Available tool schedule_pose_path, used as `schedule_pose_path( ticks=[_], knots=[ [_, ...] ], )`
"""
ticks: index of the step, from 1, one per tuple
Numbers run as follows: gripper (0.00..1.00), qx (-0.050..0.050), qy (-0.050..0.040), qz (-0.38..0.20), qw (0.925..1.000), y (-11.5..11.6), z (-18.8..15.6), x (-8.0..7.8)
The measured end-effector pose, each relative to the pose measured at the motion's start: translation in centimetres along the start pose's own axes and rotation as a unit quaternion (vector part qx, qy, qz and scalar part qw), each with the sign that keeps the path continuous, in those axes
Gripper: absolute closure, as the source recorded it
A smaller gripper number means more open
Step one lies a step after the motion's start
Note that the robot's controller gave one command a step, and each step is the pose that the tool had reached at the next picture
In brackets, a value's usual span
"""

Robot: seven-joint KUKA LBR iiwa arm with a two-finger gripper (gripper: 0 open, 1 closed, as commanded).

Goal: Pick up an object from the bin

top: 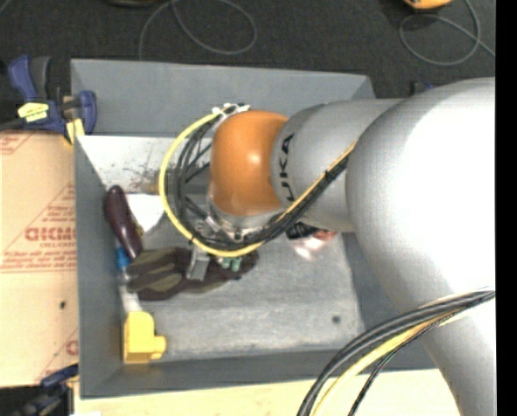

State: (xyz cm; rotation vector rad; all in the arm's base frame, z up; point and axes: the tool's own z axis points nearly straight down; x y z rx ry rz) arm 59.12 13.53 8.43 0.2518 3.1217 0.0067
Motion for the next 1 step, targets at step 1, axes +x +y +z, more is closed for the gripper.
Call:
schedule_pose_path(
  ticks=[1],
  knots=[
    [1.0,-0.002,-0.0057,0.003,1.0,-0.5,-17.21,-2.85]
  ],
)
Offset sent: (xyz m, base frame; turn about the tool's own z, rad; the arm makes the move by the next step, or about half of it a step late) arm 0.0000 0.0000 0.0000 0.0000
